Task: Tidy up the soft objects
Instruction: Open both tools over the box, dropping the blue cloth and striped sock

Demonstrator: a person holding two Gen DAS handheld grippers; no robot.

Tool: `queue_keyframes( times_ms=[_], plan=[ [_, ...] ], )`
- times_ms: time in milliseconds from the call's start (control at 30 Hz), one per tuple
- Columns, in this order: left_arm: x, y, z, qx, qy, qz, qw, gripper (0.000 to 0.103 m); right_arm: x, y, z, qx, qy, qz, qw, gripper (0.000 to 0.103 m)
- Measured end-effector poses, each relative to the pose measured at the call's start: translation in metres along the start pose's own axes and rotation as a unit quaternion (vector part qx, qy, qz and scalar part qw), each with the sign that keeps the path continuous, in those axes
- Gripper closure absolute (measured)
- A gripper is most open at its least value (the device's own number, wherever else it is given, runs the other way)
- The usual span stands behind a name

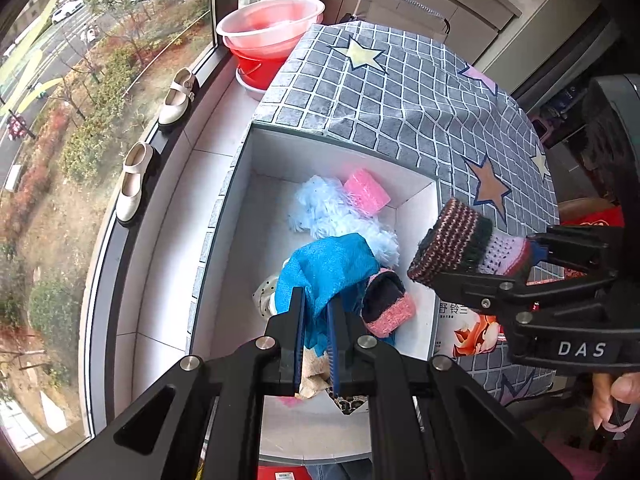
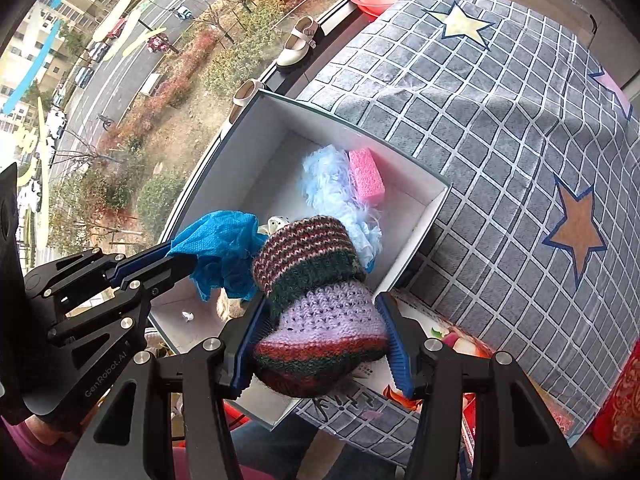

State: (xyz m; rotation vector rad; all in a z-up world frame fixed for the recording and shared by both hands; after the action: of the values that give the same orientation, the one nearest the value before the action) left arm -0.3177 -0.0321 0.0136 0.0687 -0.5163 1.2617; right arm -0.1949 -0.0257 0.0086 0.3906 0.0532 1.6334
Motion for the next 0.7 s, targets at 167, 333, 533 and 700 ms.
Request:
queue_keyframes(
  times_ms=[167,333,533,700],
  plan=[
    [0.006,-0.002,-0.005,0.025,-0.004,-0.02,0.9995,0.073,0.007,-0.001,-0.007,-0.006,0.003,-0.001,1.0,0.047],
    [0.01,0.005,-0.003,0.104,-0.02,-0.039,0.9936,0.029,0.01,-0.005,-0.008,-0.011,0.003,-0.01,1.0,0.036],
    [0.008,0.01,-0.007,0.07,0.001,-0.003,0.9975,0.025,0.011,-0.016,-0.004,-0.022,-0.002,-0.024,0.999,0.0],
    [0.006,0.007,-0.007,0.072,0.007,0.002,0.9974,0.025,0.01,-0.016,-0.003,-0.021,0.005,-0.024,0.999,0.0]
  ],
)
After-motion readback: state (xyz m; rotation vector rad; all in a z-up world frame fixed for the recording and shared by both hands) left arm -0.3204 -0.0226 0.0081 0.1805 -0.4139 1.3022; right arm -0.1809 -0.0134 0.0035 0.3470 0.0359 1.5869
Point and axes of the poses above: each gripper's, at about its wrist camera, not at the fingertips, and z roughly against the way its jaws point, y to its left, x to its top, the point moved 5 cm from there along -z, roughly the way its jaws point, and after that the axes turned 10 degrees about -y, right-handed, at the moved point
